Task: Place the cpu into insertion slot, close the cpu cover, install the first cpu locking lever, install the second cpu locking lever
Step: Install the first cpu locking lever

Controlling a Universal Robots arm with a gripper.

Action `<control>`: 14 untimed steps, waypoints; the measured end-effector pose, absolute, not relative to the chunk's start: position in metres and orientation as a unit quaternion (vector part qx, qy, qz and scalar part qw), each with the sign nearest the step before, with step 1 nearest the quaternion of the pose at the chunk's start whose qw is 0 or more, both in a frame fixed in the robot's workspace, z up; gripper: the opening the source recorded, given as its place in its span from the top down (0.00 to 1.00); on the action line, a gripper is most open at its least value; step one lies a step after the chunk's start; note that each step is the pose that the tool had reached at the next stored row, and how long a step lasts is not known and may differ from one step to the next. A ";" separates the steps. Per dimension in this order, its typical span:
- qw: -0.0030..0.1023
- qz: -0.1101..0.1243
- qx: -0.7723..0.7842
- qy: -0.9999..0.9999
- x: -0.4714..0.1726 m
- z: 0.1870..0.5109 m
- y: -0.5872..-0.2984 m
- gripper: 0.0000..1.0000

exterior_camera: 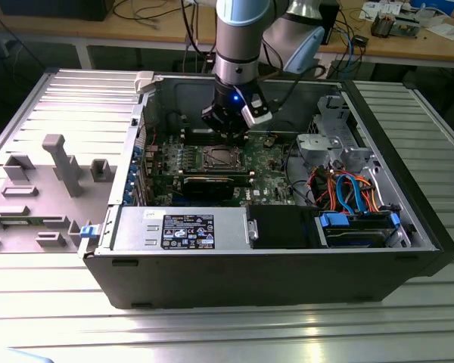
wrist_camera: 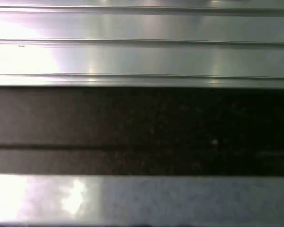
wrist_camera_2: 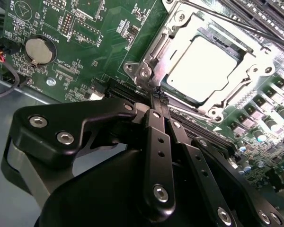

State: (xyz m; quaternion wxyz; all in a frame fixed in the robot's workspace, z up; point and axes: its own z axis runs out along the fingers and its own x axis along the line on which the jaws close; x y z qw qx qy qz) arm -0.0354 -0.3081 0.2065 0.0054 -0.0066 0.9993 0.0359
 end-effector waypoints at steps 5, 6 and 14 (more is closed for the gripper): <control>0.005 0.036 -0.006 0.999 -0.035 0.206 -0.308 0.89; 0.005 0.036 -0.006 0.999 -0.035 0.206 -0.308 0.89; 0.005 0.036 -0.006 0.999 -0.035 0.207 -0.308 0.89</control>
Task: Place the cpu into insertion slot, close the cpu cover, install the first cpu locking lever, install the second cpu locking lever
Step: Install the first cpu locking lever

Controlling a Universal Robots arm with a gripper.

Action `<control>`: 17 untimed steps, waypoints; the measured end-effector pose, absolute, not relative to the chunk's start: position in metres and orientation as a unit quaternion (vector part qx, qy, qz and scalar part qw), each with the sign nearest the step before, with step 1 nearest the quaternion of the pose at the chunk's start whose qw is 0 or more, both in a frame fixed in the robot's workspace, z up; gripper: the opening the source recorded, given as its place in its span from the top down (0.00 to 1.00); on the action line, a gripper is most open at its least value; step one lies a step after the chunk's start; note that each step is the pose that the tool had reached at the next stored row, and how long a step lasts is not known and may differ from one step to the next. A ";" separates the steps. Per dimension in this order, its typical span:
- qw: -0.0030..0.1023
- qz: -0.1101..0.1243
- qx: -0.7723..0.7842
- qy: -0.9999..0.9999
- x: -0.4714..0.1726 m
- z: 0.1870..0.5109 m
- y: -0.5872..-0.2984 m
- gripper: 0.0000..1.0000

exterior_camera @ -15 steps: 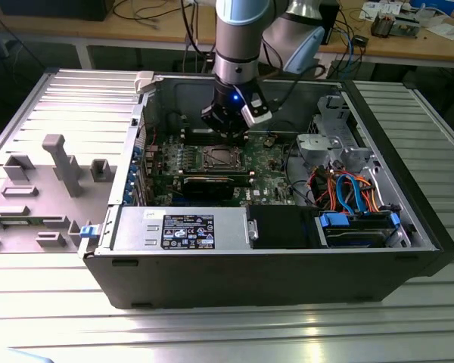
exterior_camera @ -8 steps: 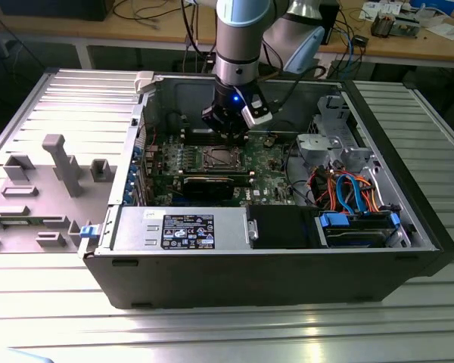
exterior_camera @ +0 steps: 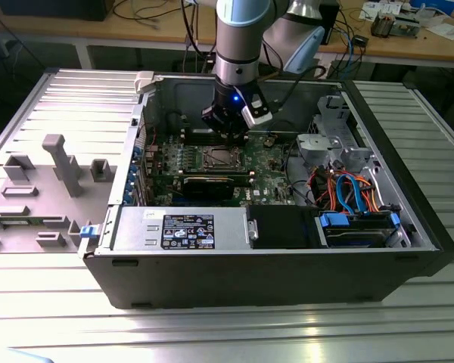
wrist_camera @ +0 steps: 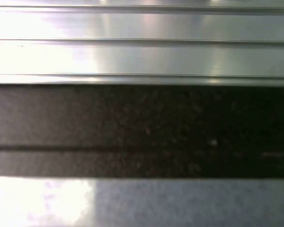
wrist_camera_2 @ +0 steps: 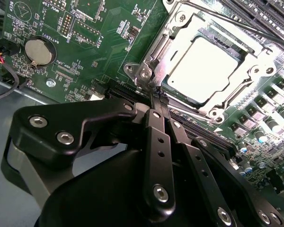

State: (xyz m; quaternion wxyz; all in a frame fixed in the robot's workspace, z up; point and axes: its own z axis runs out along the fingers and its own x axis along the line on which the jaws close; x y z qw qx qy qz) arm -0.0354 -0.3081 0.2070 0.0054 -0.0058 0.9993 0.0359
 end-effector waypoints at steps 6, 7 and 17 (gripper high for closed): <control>0.006 0.029 -0.006 1.000 -0.035 0.208 -0.308 0.89; 0.006 0.025 -0.006 1.000 -0.035 0.208 -0.307 0.89; 0.006 0.014 -0.006 1.000 -0.035 0.207 -0.305 0.89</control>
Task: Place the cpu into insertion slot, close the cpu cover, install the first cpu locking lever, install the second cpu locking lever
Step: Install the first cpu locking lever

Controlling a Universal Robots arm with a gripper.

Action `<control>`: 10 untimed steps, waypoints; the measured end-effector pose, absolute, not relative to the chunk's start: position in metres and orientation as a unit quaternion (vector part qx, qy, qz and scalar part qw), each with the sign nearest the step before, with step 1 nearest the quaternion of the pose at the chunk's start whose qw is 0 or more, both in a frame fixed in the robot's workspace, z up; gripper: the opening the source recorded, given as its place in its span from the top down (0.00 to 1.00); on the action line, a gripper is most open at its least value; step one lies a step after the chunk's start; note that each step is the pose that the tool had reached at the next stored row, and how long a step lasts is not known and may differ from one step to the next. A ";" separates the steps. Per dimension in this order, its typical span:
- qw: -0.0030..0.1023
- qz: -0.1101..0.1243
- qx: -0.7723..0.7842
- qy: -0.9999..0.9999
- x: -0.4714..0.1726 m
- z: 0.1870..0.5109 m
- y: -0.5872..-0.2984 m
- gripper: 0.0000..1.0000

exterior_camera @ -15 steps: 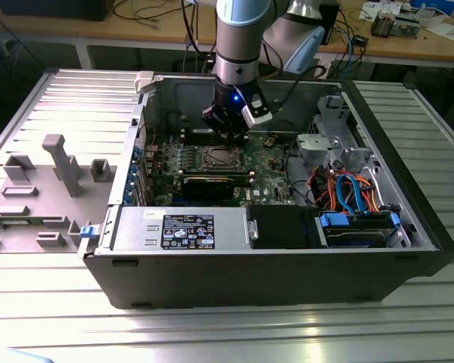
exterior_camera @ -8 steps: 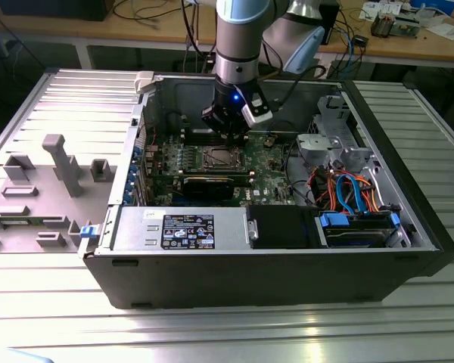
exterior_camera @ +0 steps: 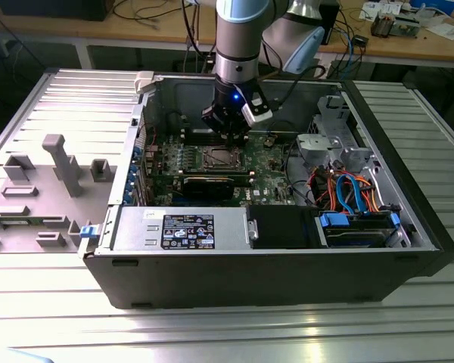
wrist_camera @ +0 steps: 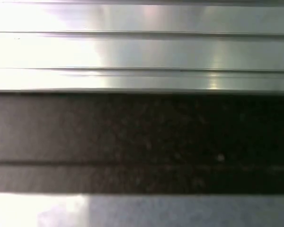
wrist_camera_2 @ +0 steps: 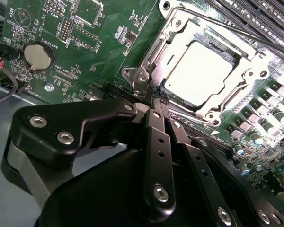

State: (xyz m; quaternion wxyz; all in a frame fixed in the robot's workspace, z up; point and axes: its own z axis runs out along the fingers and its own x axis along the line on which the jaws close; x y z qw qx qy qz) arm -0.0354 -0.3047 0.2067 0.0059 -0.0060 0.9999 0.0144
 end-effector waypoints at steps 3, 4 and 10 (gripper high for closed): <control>0.006 0.010 -0.006 1.000 -0.035 0.207 -0.305 0.89; 0.006 0.008 -0.006 1.000 -0.035 0.207 -0.305 0.89; 0.006 -0.007 -0.006 1.000 -0.035 0.206 -0.304 0.89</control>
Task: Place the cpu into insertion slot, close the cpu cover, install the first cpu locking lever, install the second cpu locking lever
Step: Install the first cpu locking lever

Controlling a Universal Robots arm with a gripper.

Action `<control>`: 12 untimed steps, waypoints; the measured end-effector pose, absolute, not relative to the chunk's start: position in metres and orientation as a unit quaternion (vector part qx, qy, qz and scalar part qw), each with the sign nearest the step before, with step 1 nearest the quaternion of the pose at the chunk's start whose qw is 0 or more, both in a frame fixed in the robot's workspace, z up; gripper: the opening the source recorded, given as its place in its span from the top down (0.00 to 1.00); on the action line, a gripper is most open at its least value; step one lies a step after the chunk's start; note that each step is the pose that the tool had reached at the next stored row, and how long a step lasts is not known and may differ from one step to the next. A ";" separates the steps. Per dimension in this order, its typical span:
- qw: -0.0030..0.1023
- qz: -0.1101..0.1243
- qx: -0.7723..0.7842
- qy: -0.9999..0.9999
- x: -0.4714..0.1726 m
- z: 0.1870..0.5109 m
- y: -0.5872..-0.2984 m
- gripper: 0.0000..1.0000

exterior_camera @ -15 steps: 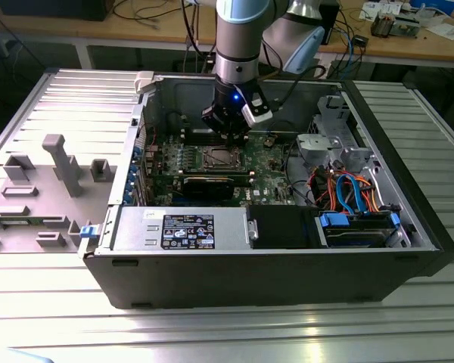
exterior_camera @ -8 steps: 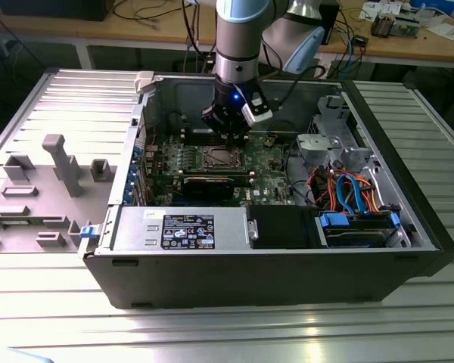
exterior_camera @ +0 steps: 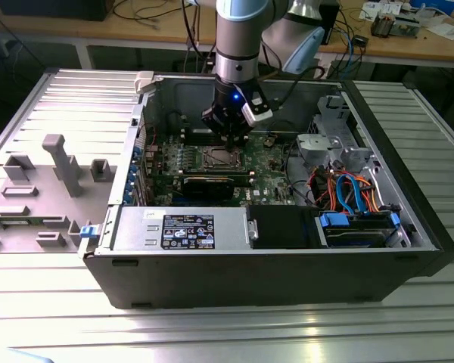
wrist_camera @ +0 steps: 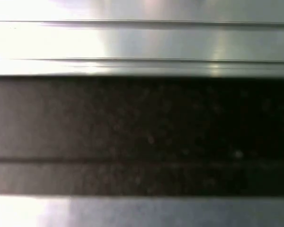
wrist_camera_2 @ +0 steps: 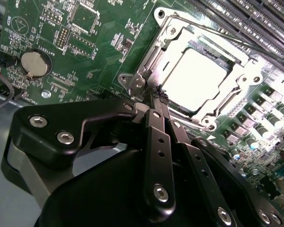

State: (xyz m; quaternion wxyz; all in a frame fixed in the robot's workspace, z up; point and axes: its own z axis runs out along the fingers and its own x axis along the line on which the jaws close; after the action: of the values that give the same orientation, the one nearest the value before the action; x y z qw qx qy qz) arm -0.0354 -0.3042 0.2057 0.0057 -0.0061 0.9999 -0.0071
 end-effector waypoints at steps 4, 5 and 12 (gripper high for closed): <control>0.006 -0.015 -0.006 1.000 -0.035 0.205 -0.304 0.89; 0.006 -0.015 -0.006 1.000 -0.035 0.204 -0.303 0.89; 0.006 -0.015 -0.006 1.000 -0.035 0.208 -0.303 0.89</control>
State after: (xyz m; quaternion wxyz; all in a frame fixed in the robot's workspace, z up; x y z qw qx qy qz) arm -0.0354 -0.3034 0.2075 0.0056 -0.0061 0.9998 -0.0154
